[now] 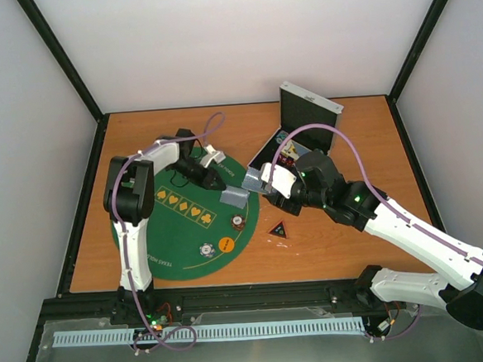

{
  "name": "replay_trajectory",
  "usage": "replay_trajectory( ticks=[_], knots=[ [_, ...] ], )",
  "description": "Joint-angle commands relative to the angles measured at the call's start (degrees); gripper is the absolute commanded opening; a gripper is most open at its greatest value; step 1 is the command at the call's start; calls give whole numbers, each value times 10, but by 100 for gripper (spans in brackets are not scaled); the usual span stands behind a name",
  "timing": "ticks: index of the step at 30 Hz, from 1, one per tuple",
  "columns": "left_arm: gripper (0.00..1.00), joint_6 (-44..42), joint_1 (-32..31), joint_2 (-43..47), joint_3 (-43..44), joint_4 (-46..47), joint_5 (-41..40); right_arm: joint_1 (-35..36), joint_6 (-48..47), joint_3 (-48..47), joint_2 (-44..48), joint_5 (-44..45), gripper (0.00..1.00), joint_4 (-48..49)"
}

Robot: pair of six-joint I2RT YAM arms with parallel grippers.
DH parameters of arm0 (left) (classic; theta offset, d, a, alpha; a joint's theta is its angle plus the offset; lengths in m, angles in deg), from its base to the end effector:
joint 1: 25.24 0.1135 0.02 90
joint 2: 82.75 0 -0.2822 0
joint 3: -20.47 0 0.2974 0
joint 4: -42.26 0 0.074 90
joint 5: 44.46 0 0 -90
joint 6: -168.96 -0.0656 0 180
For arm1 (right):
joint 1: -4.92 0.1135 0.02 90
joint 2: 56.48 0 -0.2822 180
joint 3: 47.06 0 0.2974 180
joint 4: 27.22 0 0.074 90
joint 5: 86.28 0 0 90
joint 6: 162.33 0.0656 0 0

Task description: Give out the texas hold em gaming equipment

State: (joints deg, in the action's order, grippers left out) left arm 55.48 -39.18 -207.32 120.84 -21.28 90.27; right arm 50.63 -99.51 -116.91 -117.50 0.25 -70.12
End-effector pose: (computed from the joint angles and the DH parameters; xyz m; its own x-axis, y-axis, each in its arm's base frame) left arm 0.4316 -0.1547 0.1035 -0.8106 0.4928 -0.3164 0.5681 0.5304 -0.6293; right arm 0.2015 0.2123 0.3279 -0.0056 -0.6587 -0.7524 -0.8454 0.4049 -0.3482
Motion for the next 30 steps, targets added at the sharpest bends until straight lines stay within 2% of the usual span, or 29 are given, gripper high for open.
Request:
replay_trajectory(
  ticks=[1,9,11,13,17,25,30],
  knots=[
    [27,-11,1,-9,32,0,1,-5,-2,-2,1,-2,52,7],
    [42,-6,4,27,69,-12,-15,-5,-2,-3,5,-1,52,1],
    [50,-7,7,55,80,-20,-3,-5,-1,-3,7,2,52,-1],
    [61,-5,8,90,91,-31,14,-5,-2,-2,9,4,52,-2],
    [97,-1,9,175,110,-55,68,-5,0,-3,5,5,52,-1],
    [100,-8,-15,303,83,-94,198,-4,-2,-14,-16,-9,52,14],
    [100,64,-47,344,38,-24,167,-4,-1,-25,-28,-17,52,13]
  ],
)
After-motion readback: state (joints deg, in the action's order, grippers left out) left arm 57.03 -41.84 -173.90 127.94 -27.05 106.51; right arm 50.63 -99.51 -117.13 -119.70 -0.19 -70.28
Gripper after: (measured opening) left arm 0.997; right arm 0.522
